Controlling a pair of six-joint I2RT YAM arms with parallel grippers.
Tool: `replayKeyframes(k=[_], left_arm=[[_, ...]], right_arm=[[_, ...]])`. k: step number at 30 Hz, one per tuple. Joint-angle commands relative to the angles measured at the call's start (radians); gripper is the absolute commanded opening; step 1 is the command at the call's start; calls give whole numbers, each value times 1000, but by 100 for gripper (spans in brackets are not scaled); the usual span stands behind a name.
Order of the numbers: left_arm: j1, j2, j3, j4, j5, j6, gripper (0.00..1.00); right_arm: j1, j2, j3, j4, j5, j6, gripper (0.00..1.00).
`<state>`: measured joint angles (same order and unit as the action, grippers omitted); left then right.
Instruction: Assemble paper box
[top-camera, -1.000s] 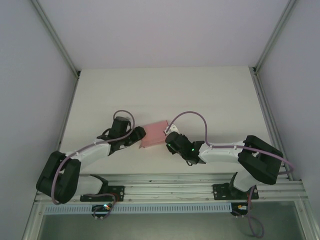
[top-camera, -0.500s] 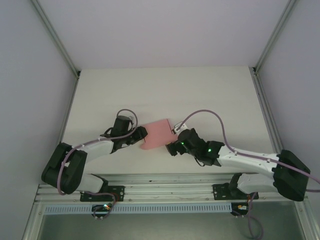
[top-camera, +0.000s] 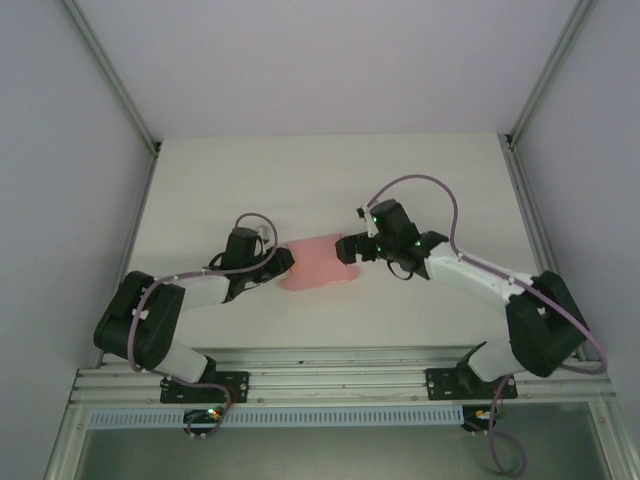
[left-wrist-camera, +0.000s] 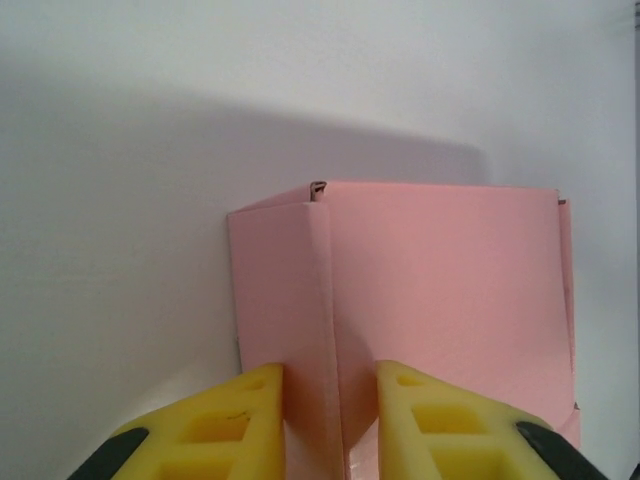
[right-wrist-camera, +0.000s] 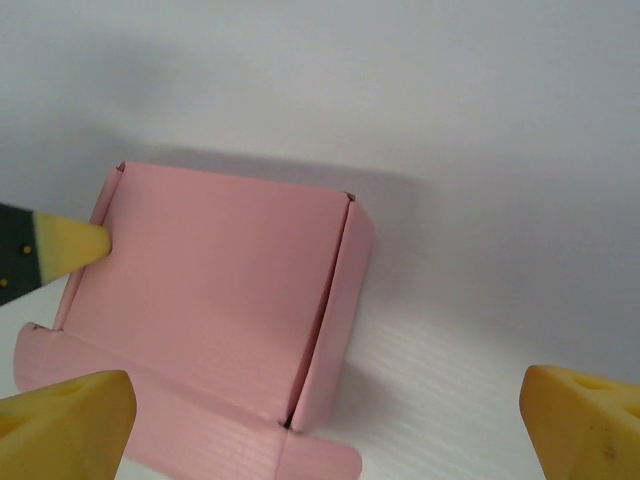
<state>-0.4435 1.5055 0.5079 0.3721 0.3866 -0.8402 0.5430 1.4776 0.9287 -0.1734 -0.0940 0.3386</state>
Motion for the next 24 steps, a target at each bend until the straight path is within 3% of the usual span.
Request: replayKeyframes(k=[1, 6, 16, 19, 24], left_arm=[[10, 33, -26, 49, 36, 41, 24], [62, 93, -95, 264, 137, -23, 19], [103, 255, -155, 637, 248, -151, 15], [107, 302, -164, 722, 255, -188, 15], [108, 358, -161, 813, 274, -227, 15]], right_arm=[[-59, 88, 46, -91, -200, 75, 100], [-103, 197, 88, -40, -394, 126, 100], [-111, 310, 107, 34, -524, 222, 99], [-111, 329, 93, 99, -571, 260, 94], [-105, 346, 97, 189, -655, 309, 76]])
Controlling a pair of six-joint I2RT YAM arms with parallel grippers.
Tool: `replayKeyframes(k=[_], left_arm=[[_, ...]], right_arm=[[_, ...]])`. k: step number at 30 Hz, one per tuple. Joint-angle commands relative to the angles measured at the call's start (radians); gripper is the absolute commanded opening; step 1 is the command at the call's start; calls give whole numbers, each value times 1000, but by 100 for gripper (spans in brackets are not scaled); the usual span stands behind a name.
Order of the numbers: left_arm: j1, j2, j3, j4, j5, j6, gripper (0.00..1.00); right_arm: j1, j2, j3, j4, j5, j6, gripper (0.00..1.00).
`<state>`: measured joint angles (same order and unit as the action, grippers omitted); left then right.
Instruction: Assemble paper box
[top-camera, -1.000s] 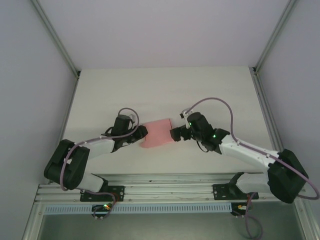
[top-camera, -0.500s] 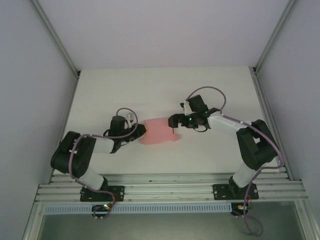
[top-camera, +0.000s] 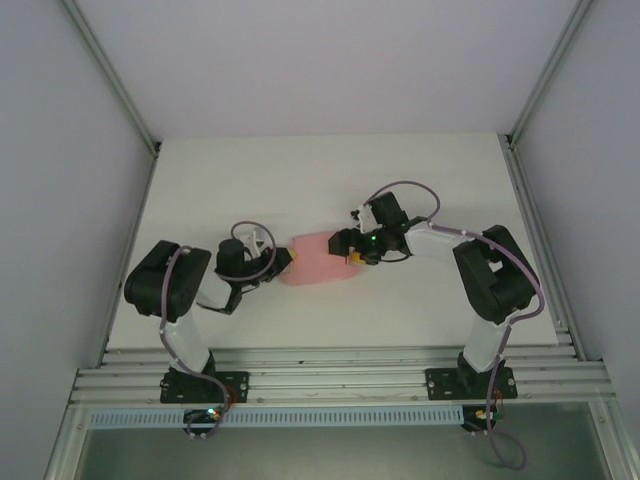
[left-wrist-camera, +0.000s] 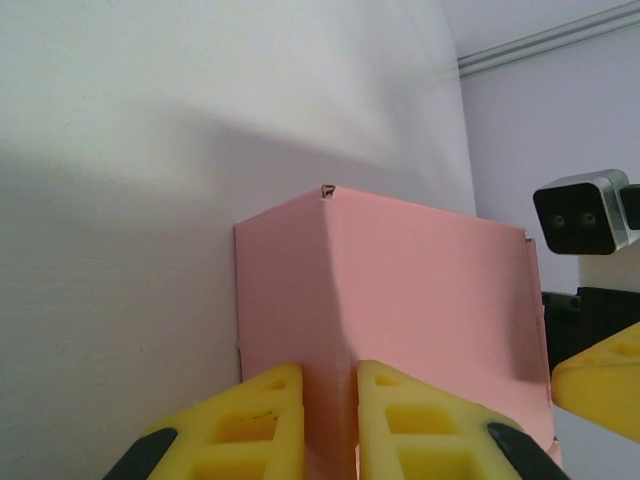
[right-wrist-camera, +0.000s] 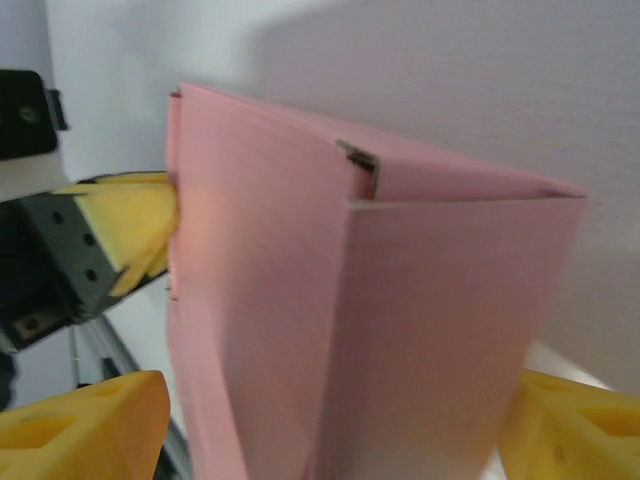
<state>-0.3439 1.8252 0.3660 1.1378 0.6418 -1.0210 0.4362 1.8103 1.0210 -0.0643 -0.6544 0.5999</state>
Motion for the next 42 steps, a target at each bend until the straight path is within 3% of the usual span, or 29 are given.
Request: replayKeyframes(k=[1, 5, 9, 13, 14, 16, 20, 23, 25, 31, 37, 42], left_arm=[[8, 42, -19, 58, 18, -49, 15], [8, 19, -10, 38, 18, -36, 19], [6, -46, 19, -48, 18, 4, 25], [-4, -139, 66, -194, 18, 86, 50], [-7, -165, 75, -231, 18, 108, 63], [-11, -228, 93, -317, 3, 172, 99], [-59, -406, 158, -627, -137, 401, 100], [-221, -523, 285, -986, -480, 686, 100], [-332, -561, 355, -1104, -662, 862, 100], [-469, -563, 401, -1138, -682, 1177, 100], [-659, -485, 441, -1132, -993, 1477, 100], [-674, -416, 463, -1079, -1064, 1587, 100]], right_arm=[[2, 8, 2, 87, -100, 49, 72], [-5, -38, -26, 85, -70, 44, 53], [-12, -82, -57, 107, -63, 58, 45], [-14, -121, -74, 127, -69, 77, 45], [-16, -131, -78, 125, -67, 85, 45], [-27, -150, -89, 130, -64, 104, 45], [-71, -173, -110, 127, -93, 181, 43], [-113, -173, -109, 91, -122, 247, 43], [-143, -161, -102, 50, -155, 317, 41], [-221, -58, -8, -150, -385, 439, 31], [-252, -98, -4, -213, -441, 490, 32], [-264, -116, -10, -312, -472, 465, 32]])
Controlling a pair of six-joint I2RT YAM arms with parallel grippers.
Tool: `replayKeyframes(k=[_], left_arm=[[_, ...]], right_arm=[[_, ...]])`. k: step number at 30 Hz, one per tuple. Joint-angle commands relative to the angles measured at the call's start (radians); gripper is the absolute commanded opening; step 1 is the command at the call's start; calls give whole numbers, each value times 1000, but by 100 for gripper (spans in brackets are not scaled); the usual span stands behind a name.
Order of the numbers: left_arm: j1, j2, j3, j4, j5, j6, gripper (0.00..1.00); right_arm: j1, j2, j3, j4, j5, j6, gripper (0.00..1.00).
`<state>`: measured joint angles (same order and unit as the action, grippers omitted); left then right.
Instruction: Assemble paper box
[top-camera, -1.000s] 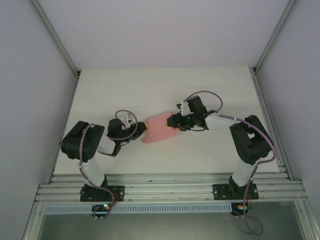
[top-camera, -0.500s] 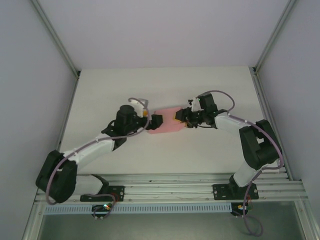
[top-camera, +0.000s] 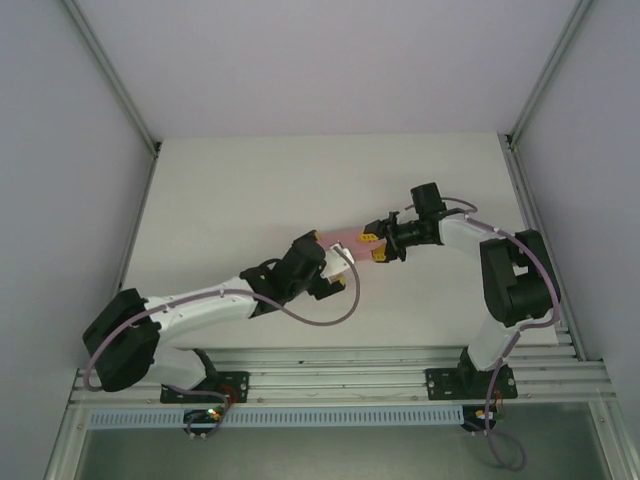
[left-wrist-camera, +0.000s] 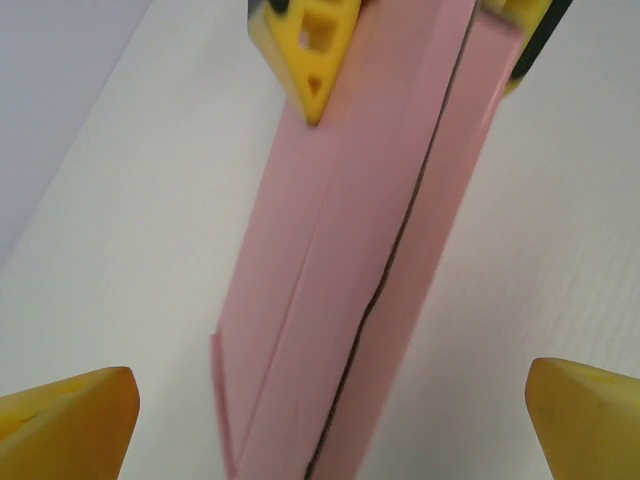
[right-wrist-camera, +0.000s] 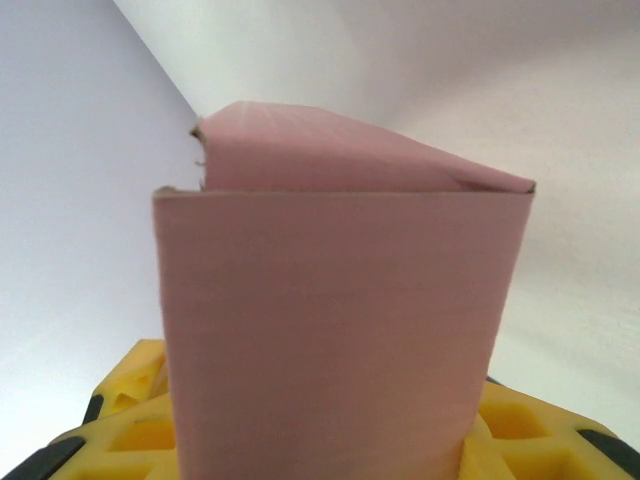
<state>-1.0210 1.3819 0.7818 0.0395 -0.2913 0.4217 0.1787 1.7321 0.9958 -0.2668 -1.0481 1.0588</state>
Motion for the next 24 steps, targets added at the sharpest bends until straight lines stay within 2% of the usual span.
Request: replayKeyframes(k=[1, 4, 8, 10, 16, 20, 24], left_arm=[[7, 42, 58, 14, -135, 143, 100], [14, 65, 57, 19, -117, 154, 100], [36, 55, 45, 3, -23, 141, 100], [45, 50, 43, 7, 11, 131, 96], [48, 34, 41, 20, 85, 129, 68], [50, 29, 43, 33, 87, 135, 55], [56, 24, 40, 44, 99, 140, 44]], right_arm=[[-6, -37, 6, -119, -91, 3, 32], [-9, -53, -24, -111, -121, 24, 32], [-15, -74, -25, -113, -142, 31, 32], [-14, -77, -21, -136, -153, 17, 32], [-13, -77, -13, -224, -151, -46, 35], [-13, -87, -13, -226, -147, -50, 36], [-13, -98, -13, -227, -134, -53, 50]])
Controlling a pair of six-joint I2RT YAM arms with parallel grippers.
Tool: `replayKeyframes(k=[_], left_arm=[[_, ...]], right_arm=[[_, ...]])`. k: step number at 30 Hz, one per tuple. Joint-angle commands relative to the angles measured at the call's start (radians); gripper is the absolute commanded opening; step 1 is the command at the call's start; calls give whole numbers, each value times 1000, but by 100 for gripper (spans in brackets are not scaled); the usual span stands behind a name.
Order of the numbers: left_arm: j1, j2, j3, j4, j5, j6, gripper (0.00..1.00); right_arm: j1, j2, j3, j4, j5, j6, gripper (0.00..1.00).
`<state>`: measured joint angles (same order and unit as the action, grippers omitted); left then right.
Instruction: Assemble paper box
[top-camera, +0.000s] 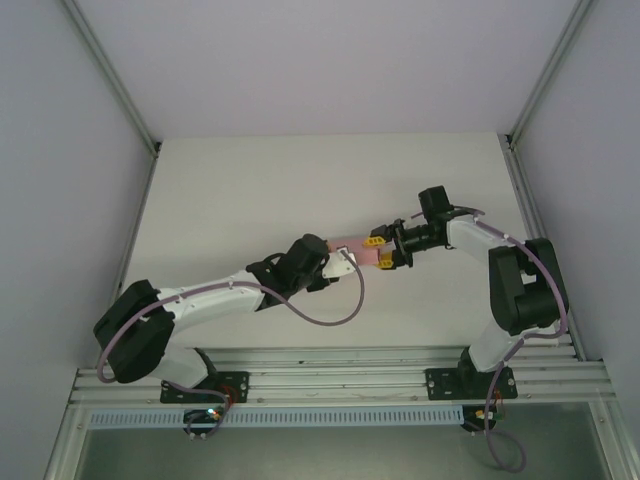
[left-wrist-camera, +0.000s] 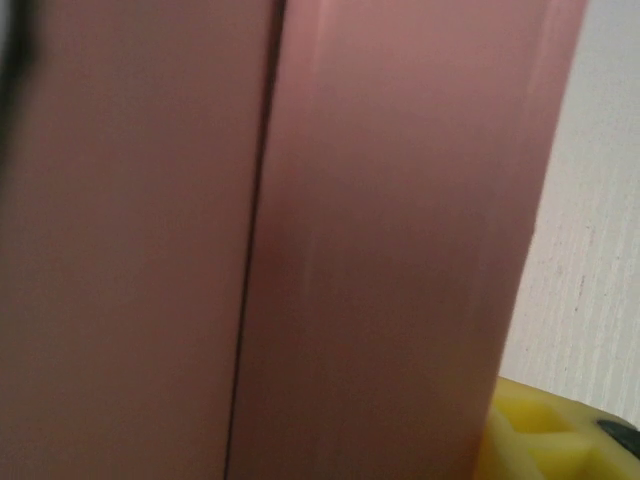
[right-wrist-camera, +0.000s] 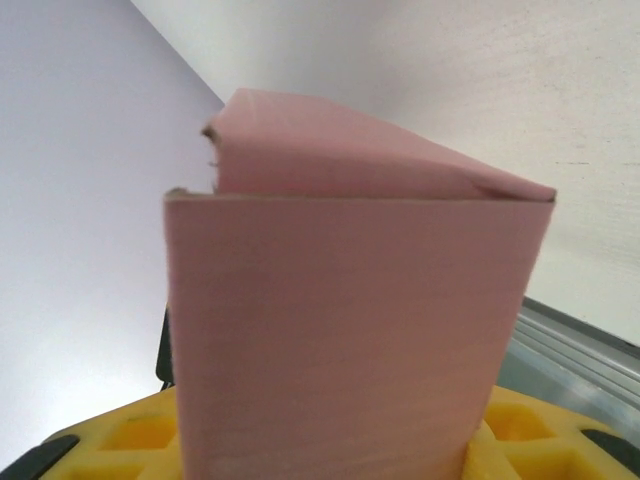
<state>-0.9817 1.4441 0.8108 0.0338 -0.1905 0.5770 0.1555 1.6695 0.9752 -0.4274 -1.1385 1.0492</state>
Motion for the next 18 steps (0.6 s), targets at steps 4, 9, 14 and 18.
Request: replayKeyframes(k=[4, 9, 14, 18], left_arm=[[23, -39, 16, 29, 28, -21, 34], [42, -38, 20, -12, 60, -34, 31], [59, -19, 76, -185, 102, -35, 31], [73, 19, 160, -377, 125, -34, 28]], right_arm=[[6, -58, -1, -6, -13, -27, 63], [-56, -95, 1, -27, 174, -113, 99], [-142, -266, 28, -19, 569, -327, 100], [-110, -523, -79, 156, 857, -606, 100]])
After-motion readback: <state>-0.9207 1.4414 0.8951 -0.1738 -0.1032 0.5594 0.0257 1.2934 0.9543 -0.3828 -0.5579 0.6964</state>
